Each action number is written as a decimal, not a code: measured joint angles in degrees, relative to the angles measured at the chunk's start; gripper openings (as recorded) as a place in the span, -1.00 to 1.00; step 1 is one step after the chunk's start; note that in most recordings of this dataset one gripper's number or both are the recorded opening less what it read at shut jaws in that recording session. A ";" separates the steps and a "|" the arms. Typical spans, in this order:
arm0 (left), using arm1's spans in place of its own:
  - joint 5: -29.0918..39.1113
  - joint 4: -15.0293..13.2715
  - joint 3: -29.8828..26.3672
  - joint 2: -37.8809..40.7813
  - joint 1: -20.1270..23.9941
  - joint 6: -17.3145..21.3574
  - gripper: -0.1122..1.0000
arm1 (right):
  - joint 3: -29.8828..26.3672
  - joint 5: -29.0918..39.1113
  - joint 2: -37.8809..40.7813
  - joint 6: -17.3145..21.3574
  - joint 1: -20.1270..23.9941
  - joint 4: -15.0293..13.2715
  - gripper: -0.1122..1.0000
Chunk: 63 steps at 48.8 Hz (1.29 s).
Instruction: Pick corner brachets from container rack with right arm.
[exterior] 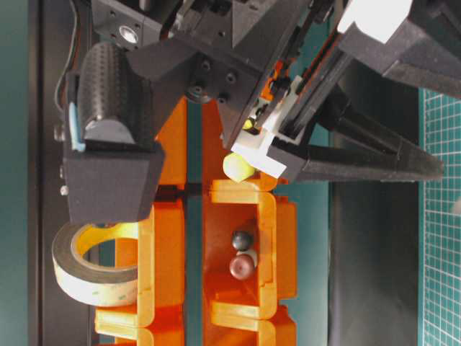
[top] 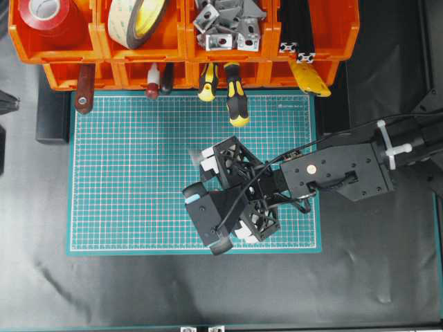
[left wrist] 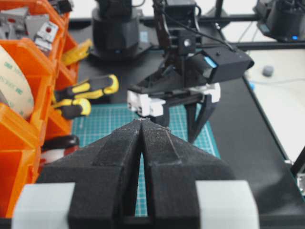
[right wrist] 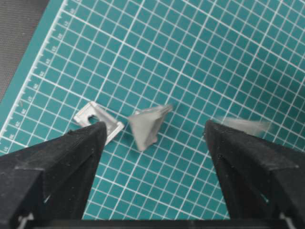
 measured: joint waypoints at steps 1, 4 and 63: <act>0.09 -0.09 0.00 0.00 0.00 0.09 -0.79 | 0.09 -0.09 0.00 0.00 0.00 0.00 0.62; 0.09 0.00 0.00 0.00 0.00 0.09 -0.79 | 0.09 -0.09 0.00 0.09 0.00 0.00 0.62; 1.49 -0.09 0.44 -1.32 0.00 0.00 -0.79 | 19.16 -10.81 -39.02 15.73 2.37 0.70 0.57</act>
